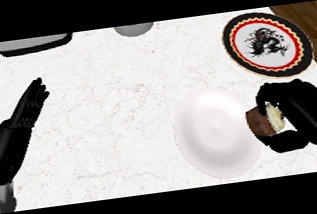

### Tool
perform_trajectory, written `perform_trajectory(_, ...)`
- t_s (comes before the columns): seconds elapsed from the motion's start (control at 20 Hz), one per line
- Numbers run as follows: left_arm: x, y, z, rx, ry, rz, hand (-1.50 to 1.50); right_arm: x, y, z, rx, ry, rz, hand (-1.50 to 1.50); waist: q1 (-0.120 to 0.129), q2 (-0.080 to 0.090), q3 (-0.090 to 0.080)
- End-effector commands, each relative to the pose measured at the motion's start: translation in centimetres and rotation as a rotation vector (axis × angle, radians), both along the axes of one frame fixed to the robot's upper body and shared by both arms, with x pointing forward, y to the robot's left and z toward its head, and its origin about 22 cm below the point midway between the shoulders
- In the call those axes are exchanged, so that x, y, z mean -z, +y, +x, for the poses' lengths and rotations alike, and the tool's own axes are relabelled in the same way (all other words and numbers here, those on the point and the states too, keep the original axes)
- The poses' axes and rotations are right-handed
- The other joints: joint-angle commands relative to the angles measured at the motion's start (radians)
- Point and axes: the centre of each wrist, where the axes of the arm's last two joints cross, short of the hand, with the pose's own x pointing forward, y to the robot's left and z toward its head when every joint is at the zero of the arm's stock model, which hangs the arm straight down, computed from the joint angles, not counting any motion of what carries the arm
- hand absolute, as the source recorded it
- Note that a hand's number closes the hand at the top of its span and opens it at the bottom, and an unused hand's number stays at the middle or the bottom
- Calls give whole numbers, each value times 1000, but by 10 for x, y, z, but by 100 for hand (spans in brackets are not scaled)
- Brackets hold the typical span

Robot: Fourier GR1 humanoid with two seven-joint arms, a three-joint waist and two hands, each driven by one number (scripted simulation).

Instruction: Pick the cupcake from the plate and place it in the plate

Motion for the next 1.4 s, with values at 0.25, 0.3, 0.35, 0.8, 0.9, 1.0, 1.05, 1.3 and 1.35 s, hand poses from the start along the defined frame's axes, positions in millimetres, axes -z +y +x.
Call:
perform_trajectory(0.25, 9, -34, 8, 106, -30, -7, 0, -42, -47, -30, 198, -124, 56, 150, 91, 29, 2)
perform_trajectory(0.3, 1, -25, 13, 89, -25, -9, 0, -47, -44, -30, 233, -116, 56, 150, 95, 29, 2)
perform_trajectory(0.35, -6, -34, 17, 120, -23, -15, 0, -56, -32, -26, 231, -124, 100, 150, 99, 29, 2)
perform_trajectory(0.8, -4, -37, 14, 119, -39, 10, 0, -26, -100, 32, 281, -159, 259, 150, 118, 33, 3)
perform_trajectory(0.9, -3, -41, 29, 124, -30, 0, 0, -15, -96, 60, 300, -190, 242, 150, 126, 37, 3)
perform_trajectory(1.0, 12, -42, 24, 104, -29, -10, 0, -4, -112, 62, 319, -181, 222, 150, 121, 35, 3)
perform_trajectory(1.05, 0, -43, 20, 117, -29, -8, 0, -5, -117, 75, 310, -205, 217, 150, 129, 35, 3)
perform_trajectory(1.3, -10, -44, 30, 139, -45, -8, 0, -8, -146, 107, 372, -164, 127, 150, 141, 40, 4)
perform_trajectory(1.35, 0, -37, 26, 130, -42, -11, 0, 8, -152, 102, 371, -117, 130, 150, 136, 39, 3)
